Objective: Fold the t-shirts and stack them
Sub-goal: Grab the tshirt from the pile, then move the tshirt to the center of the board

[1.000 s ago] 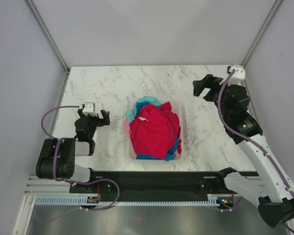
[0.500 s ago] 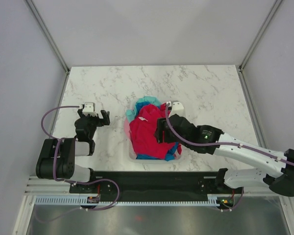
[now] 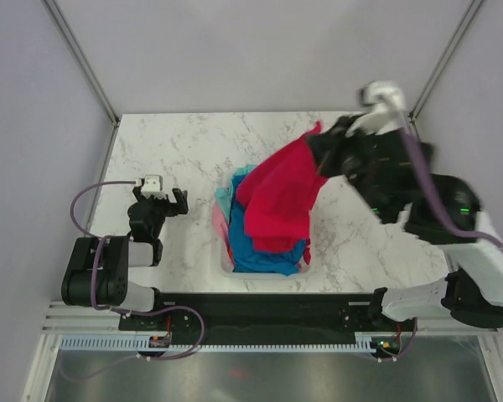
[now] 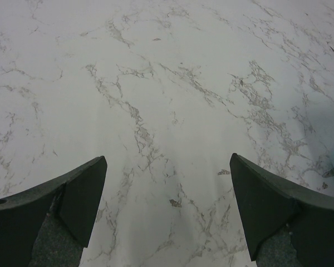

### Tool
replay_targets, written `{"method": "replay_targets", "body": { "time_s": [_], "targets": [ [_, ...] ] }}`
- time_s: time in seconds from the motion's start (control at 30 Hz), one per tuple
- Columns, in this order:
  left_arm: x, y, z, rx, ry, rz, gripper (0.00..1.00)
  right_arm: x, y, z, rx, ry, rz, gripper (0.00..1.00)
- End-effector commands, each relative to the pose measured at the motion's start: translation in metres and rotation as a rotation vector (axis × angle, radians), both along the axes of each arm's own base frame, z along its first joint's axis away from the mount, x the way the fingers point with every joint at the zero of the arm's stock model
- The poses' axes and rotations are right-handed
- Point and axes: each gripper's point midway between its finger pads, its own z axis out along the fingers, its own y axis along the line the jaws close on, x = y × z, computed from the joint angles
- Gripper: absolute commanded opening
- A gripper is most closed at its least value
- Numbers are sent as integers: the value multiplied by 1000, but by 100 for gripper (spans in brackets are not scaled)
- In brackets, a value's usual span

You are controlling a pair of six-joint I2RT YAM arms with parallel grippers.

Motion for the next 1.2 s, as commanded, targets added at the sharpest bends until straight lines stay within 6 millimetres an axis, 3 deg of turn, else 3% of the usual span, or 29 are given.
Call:
{"method": "replay_targets", "body": {
  "time_s": [0.0, 0.03, 0.07, 0.1, 0.13, 0.17, 0.2, 0.23, 0.27, 0.3, 0.33, 0.37, 0.4, 0.43, 0.57, 0.7, 0.8, 0.93, 1.03, 1.17],
  "targets": [
    [3, -2, 10, 29, -46, -17, 100, -14, -133, 140, 84, -304, -256, 0],
    [3, -1, 9, 30, -43, -16, 100, -20, -165, 156, 122, -331, -335, 0],
    [3, -1, 10, 30, -44, -14, 100, -21, -180, 155, 100, -336, -385, 0],
    [3, -1, 9, 30, -43, -14, 100, -22, -191, 150, 91, -329, -425, 0],
    [3, -1, 9, 30, -43, -16, 100, -23, -206, 130, 49, -308, -496, 0],
    [3, -2, 10, 30, -44, -17, 100, -22, -207, 115, 58, -288, -522, 0],
    [3, -2, 9, 30, -43, -19, 100, -22, -208, 100, 53, -273, -540, 16],
    [3, -2, 10, 30, -44, -17, 100, -20, -207, 63, -8, -246, -556, 42],
    [3, -1, 10, 30, -44, -16, 100, -20, -203, 45, 25, -222, -564, 71],
    [3, -2, 10, 30, -44, -17, 100, -20, -205, 28, 53, -199, -590, 83],
    [3, -2, 9, 30, -43, -18, 100, -25, -219, -6, -40, -167, -634, 94],
    [3, -1, 9, 30, -41, -15, 100, -27, -222, -20, -43, -147, -651, 98],
    [3, -2, 10, 30, -44, -19, 100, -28, -221, -32, 56, -118, -683, 98],
    [3, -1, 9, 30, -43, -16, 100, -30, -224, -54, -3, -97, -681, 98],
    [3, -2, 10, 30, -46, -17, 100, -26, -193, -91, -19, -13, -598, 98],
    [3, -2, 10, 30, -46, -17, 100, -24, -108, -137, -91, 142, -304, 98],
    [3, -1, 10, 30, -46, -16, 99, -23, -76, -174, -122, 222, -248, 98],
    [3, -2, 9, 30, -41, -18, 100, -15, -75, -221, -198, 285, -294, 98],
    [3, -1, 9, 30, -41, -16, 100, -5, -86, -254, -206, 387, -283, 98],
    [3, -2, 10, 30, -43, -17, 99, 5, -117, -289, -99, 517, -332, 98]
  ]
}}
